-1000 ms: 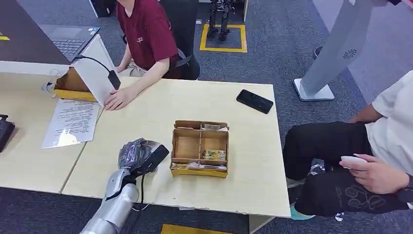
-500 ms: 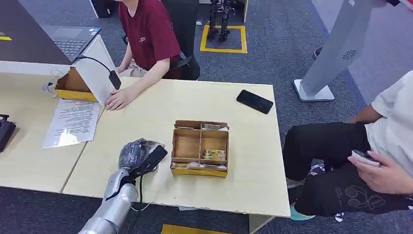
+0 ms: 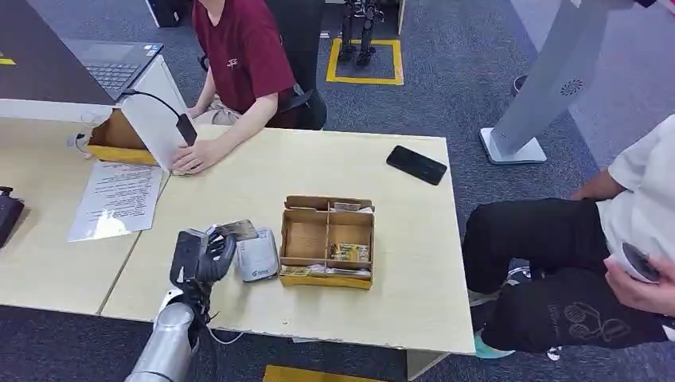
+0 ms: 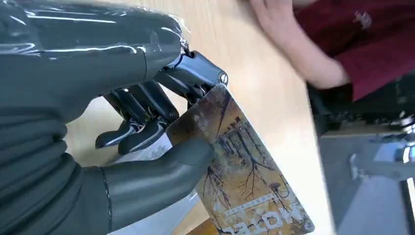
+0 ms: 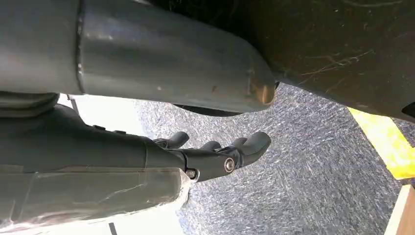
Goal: Pass the card to the sensor for recognition and then transmit it.
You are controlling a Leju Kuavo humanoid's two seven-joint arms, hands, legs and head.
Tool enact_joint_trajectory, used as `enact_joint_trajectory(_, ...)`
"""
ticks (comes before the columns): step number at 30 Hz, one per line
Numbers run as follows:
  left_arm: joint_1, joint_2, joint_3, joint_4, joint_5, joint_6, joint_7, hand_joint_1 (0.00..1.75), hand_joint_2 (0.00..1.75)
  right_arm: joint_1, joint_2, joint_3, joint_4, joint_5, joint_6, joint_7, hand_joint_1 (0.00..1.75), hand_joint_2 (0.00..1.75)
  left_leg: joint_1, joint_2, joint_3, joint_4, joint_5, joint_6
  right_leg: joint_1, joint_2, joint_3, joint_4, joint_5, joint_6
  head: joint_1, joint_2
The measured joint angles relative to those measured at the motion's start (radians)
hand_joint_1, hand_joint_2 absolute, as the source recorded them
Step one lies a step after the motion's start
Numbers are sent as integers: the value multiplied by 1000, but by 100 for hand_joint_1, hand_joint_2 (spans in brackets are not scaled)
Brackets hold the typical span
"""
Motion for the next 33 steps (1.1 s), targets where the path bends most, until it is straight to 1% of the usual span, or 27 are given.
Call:
enact_joint_trajectory(5,1,-3,51,-99,103,7,2,175,175,0,0,3,0,0,2,0,0,0,0,-1,-1,0,0,0,0,-1,-1,0,0,0,0,0)
enact_joint_trajectory(7,0,-7,66,-116,132,9,2,175,175,0,0,5,0,0,2,0,0,0,0,-1,-1,0,0,0,0,-1,-1,0,0,0,0,0)
enact_joint_trajectory(10,-4,-14,93,-129,163,35,-2,175,175,0,0,9,0,0,2,2,0,0,0,-1,-1,0,0,0,0,-1,-1,0,0,0,0,0)
enact_joint_trajectory(14,-10,-18,122,-129,176,65,-12,175,175,0,0,17,0,0,2,8,0,0,0,-1,-1,0,0,0,0,-1,-1,0,0,0,0,0)
enact_joint_trajectory(18,-35,-27,146,-129,142,167,-61,175,175,-1,0,27,0,0,6,10,0,0,0,-1,-1,0,0,0,0,-1,-1,0,0,0,0,0)
enact_joint_trajectory(20,-56,-31,155,-127,124,193,-69,175,175,-1,0,33,0,0,6,10,0,0,0,-1,-1,0,0,0,0,-1,-1,0,0,0,0,0)
enact_joint_trajectory(25,-113,-36,179,-105,31,361,-122,175,175,-2,0,52,0,0,9,8,0,0,0,-1,-1,0,0,0,0,-1,-1,0,0,0,0,0)
enact_joint_trajectory(28,-136,-41,194,-94,9,401,-143,175,175,-2,0,61,0,0,11,5,0,0,0,-1,-1,0,0,0,0,-1,-1,0,0,0,0,0)
enact_joint_trajectory(33,-146,-50,206,-78,-1,428,-158,175,175,-2,0,71,0,0,20,8,0,0,0,-1,-2,0,0,0,0,-1,-1,0,0,0,0,0)
